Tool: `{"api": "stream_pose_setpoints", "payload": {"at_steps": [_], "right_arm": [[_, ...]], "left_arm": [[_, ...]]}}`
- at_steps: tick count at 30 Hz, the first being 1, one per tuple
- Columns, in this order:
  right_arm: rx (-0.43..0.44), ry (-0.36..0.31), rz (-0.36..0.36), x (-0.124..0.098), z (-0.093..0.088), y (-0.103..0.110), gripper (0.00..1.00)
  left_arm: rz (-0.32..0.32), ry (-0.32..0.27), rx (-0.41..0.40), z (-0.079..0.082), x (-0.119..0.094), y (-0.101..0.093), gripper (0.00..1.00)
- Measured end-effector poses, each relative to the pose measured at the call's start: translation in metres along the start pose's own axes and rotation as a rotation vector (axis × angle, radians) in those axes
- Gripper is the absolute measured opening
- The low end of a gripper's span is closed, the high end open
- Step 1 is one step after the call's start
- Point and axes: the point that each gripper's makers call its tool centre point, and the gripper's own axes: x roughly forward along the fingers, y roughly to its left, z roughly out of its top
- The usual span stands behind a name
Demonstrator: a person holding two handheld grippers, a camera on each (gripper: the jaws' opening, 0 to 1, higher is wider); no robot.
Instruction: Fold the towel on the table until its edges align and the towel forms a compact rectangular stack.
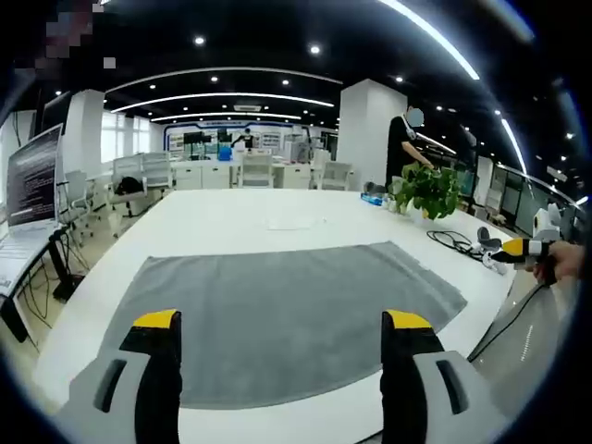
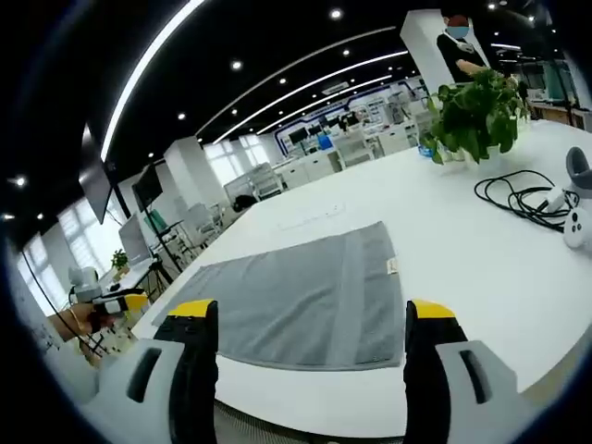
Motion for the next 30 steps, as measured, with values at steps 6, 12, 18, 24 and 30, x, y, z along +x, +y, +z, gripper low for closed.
{"api": "stream_pose_setpoints", "payload": {"at_steps": [6, 12, 18, 24, 30], "right_arm": [[0.001, -0.004, 0.001, 0.0, 0.0, 0.0, 0.83], [0.001, -0.005, 0.001, 0.0, 0.001, 0.0, 0.83], [0.006, -0.01, 0.002, -0.001, 0.002, 0.001, 0.84], [0.027, -0.054, 0.001, -0.003, 0.013, 0.001, 0.88], [0.021, -0.038, -0.005, -0.004, 0.01, -0.003, 0.88]], "left_arm": [[0.002, -0.004, -0.002, 0.001, -0.001, 0.0, 0.9], [0.002, -0.004, -0.002, -0.001, 0.001, 0.005, 0.9], [0.009, -0.004, -0.007, -0.001, -0.001, 0.006, 0.91], [0.031, -0.042, -0.039, 0.007, -0.005, 0.008, 0.97], [0.025, -0.029, -0.026, 0.01, -0.006, -0.002, 0.97]]}}
